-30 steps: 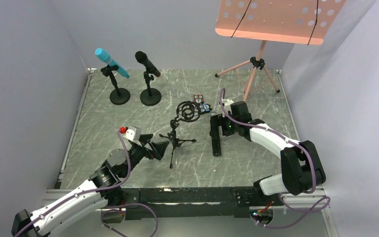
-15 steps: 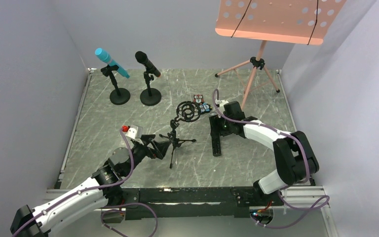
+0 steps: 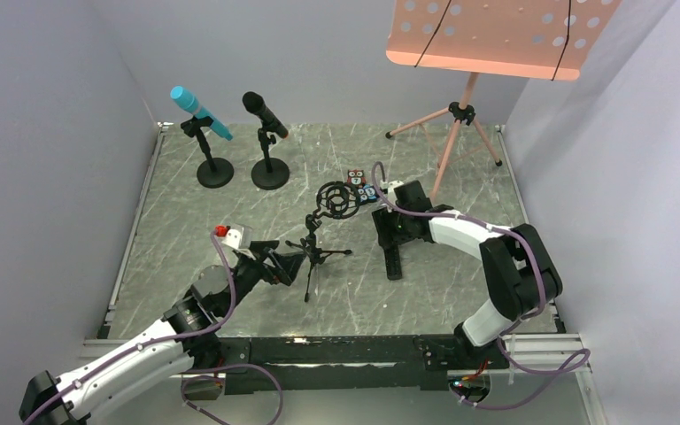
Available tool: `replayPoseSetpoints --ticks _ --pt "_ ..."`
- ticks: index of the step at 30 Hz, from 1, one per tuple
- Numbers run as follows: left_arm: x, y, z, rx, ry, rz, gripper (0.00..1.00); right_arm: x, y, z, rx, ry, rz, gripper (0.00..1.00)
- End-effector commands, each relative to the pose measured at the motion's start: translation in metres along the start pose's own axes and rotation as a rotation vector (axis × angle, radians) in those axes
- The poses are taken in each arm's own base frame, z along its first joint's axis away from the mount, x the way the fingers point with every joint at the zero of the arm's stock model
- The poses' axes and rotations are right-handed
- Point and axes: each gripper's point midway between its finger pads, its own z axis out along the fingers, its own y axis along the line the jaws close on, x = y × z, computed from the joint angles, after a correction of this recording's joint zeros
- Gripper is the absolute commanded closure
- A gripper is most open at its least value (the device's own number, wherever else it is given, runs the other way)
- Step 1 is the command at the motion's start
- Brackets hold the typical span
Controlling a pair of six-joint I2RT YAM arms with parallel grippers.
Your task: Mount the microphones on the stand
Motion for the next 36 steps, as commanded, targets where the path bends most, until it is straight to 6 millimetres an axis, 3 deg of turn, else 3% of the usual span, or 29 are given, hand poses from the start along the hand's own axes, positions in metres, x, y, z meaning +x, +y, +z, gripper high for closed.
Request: replayPoseSetpoints --ticks 1,7,11,15,24,28,33,36 --pt "-0.024 -0.016 -0.001 0.045 -0.050 -0.026 0.01 -0.005 -0.010 0.002 0.060 0.018 -0.023 0.28" --pt "-0.027 -0.018 -0.002 0.052 -0.055 -0.030 0.01 0.002 -0.016 0.005 0.090 0.052 -0.041 0.35" --pt "-0.031 -0.025 -0.003 0.082 -0.058 -0.032 0.01 0.000 -0.017 0.002 0.084 0.044 -0.041 0.58" --pt "-0.046 -0.049 -0.005 0.177 -0.064 -0.018 0.01 -0.019 -0.009 -0.014 0.008 -0.047 -0.026 0.76" --pt "-0.095 -0.127 -0.009 0.464 -0.052 -0.039 0.01 -0.069 0.007 -0.092 -0.306 -0.317 -0.037 0.86" --pt "-0.127 -0.164 0.000 0.561 -0.045 -0.039 0.01 -0.074 0.037 -0.146 -0.558 -0.444 -0.190 0.87" --pt "-0.135 -0.206 0.032 0.672 0.058 -0.086 0.01 -0.069 0.065 -0.205 -0.760 -0.595 -0.364 0.88" --pt "-0.120 -0.225 0.060 0.704 0.131 -0.092 0.01 -0.069 0.069 -0.227 -0.804 -0.654 -0.389 0.89"
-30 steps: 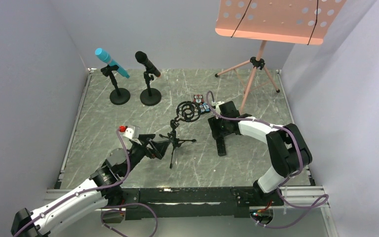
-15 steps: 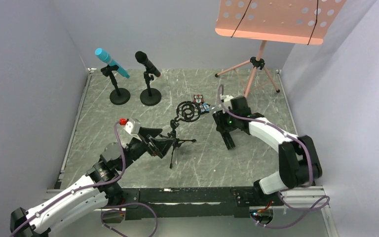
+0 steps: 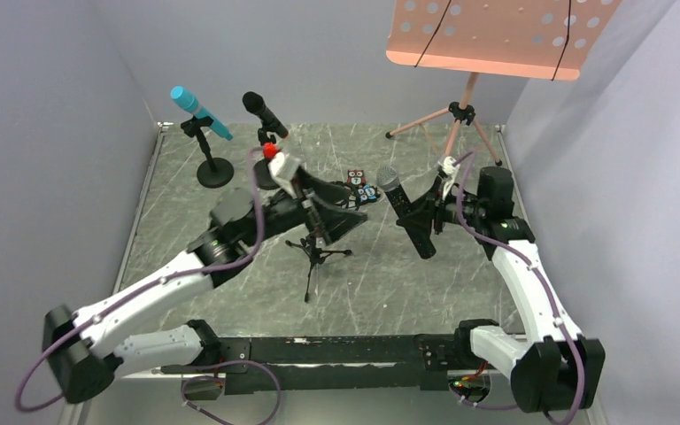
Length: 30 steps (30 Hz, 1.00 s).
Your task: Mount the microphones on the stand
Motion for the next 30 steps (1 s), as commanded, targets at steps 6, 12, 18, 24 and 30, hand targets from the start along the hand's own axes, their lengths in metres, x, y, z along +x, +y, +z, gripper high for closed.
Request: replayPoseSetpoints --ticks 6,12,18,24,30 --pt "0.040 -0.012 0.072 0.090 0.148 -0.052 0.01 -0.035 0.058 -0.033 -0.274 -0.140 -0.146 0.89" --pt "0.049 0.003 0.096 0.048 0.110 -0.082 0.04 -0.037 0.066 -0.036 -0.316 -0.145 -0.154 0.89" --pt "0.052 0.012 0.110 0.030 0.093 -0.095 0.11 -0.037 0.071 -0.037 -0.347 -0.152 -0.149 0.89" --pt "0.052 0.021 0.119 -0.004 0.073 -0.094 0.25 -0.036 0.075 -0.038 -0.377 -0.158 -0.149 0.89" --pt "0.055 0.019 0.124 0.017 0.076 -0.104 0.38 -0.035 0.074 -0.037 -0.379 -0.157 -0.142 0.89"
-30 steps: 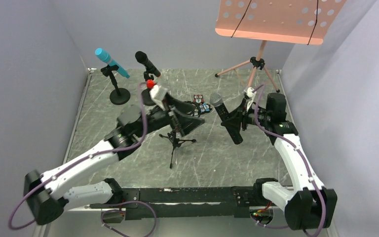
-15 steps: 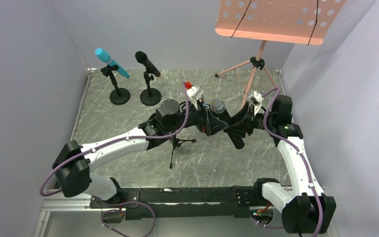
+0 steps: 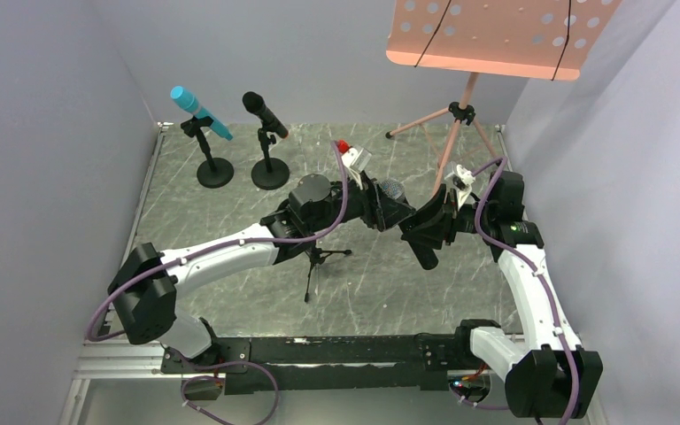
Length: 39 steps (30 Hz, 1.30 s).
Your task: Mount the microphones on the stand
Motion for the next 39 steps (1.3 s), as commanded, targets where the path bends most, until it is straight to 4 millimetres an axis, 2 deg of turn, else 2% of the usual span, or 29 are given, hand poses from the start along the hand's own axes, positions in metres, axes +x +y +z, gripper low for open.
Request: replayPoseSetpoints --ticks 1,3,7,8,9,10,12,16,18,20,22,23,25,26,27,29,33,39 --pt "-0.023 -0.019 0.008 0.065 -0.074 0.001 0.40 -0.017 0.009 0.000 -0.052 -0.025 -0.083 0.89" --pt "-0.021 -0.023 0.010 0.089 -0.071 -0.004 0.45 -0.017 0.009 0.000 -0.053 -0.026 -0.078 0.89" --pt "-0.018 -0.032 0.011 0.155 -0.060 -0.005 0.64 -0.017 0.007 0.000 -0.046 -0.026 -0.073 0.88" --pt "-0.019 -0.036 0.011 0.174 -0.056 -0.002 0.74 -0.017 0.006 0.000 -0.044 -0.026 -0.072 0.88" --pt "-0.018 -0.038 0.012 0.187 -0.050 0.002 0.91 -0.017 0.006 0.000 -0.043 -0.026 -0.070 0.88" --pt "-0.018 -0.040 0.012 0.197 -0.045 0.008 0.99 -0.017 0.006 0.000 -0.043 -0.026 -0.069 0.87" --pt "-0.020 -0.042 0.010 0.203 -0.045 0.019 1.00 -0.017 0.006 0.000 -0.043 -0.026 -0.067 0.84" --pt "-0.031 -0.049 0.000 0.209 -0.064 0.068 1.00 -0.017 0.007 0.000 -0.043 -0.026 -0.070 0.61" --pt "-0.037 -0.054 -0.005 0.219 -0.070 0.095 1.00 -0.017 0.007 0.000 -0.042 -0.026 -0.070 0.55" --pt "-0.038 -0.057 -0.006 0.229 -0.066 0.102 1.00 -0.018 0.007 0.000 -0.042 -0.026 -0.070 0.57" --pt "-0.036 -0.061 -0.006 0.254 -0.054 0.090 1.00 -0.018 0.007 0.000 -0.043 -0.027 -0.068 0.68" --pt "-0.034 -0.063 -0.005 0.270 -0.047 0.081 0.97 -0.017 0.006 0.000 -0.043 -0.027 -0.066 0.76" --pt "-0.028 -0.062 -0.002 0.279 -0.031 0.039 0.75 -0.018 0.007 0.000 -0.042 -0.027 -0.065 0.86" --pt "-0.024 -0.060 0.000 0.278 -0.019 0.022 0.63 -0.018 0.007 0.000 -0.041 -0.027 -0.064 0.88" --pt "-0.021 -0.058 0.001 0.278 -0.010 0.010 0.55 -0.018 0.007 0.000 -0.044 -0.027 -0.063 0.89" --pt "-0.017 -0.056 0.003 0.277 -0.004 -0.003 0.44 -0.018 0.007 0.000 -0.044 -0.027 -0.058 0.91" --pt "-0.017 -0.053 0.003 0.256 -0.013 0.007 0.31 -0.018 0.006 0.000 -0.046 -0.029 -0.054 0.92" --pt "-0.013 -0.045 0.003 0.230 -0.027 0.014 0.29 -0.019 0.005 0.000 -0.051 -0.034 -0.030 0.92"
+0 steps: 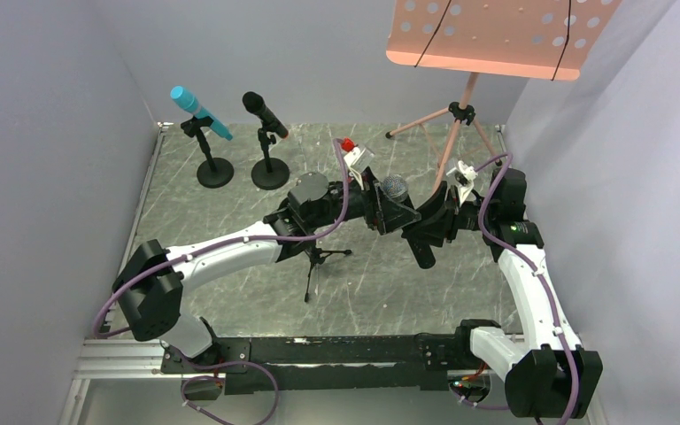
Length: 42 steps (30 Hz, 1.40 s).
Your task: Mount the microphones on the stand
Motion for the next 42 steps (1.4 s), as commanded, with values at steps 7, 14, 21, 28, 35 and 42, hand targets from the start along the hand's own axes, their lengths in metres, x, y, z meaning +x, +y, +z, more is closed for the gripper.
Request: replayPoseSetpoints --ticks 7,14,21,28,35,42 --pt "-0.009 -0.012 0.006 0.055 -0.087 0.022 0.38 -0.011 0.001 0.000 -0.026 -0.018 -0.039 0.92" --pt "-0.011 -0.016 0.009 0.075 -0.092 0.066 0.67 -0.010 0.000 -0.001 -0.027 -0.019 -0.036 0.92" --pt "-0.016 -0.023 0.005 0.105 -0.097 0.091 1.00 -0.010 0.001 -0.001 -0.028 -0.018 -0.045 0.65" --pt "-0.050 -0.034 -0.022 0.086 -0.128 0.154 1.00 -0.010 0.006 -0.002 -0.027 -0.010 -0.114 0.00" --pt "-0.078 -0.030 -0.058 -0.082 -0.066 0.307 1.00 -0.007 0.008 -0.003 -0.010 0.003 -0.170 0.00" --pt "-0.114 -0.023 -0.098 -0.276 -0.043 0.496 1.00 -0.004 0.004 -0.003 0.003 0.010 -0.175 0.00"
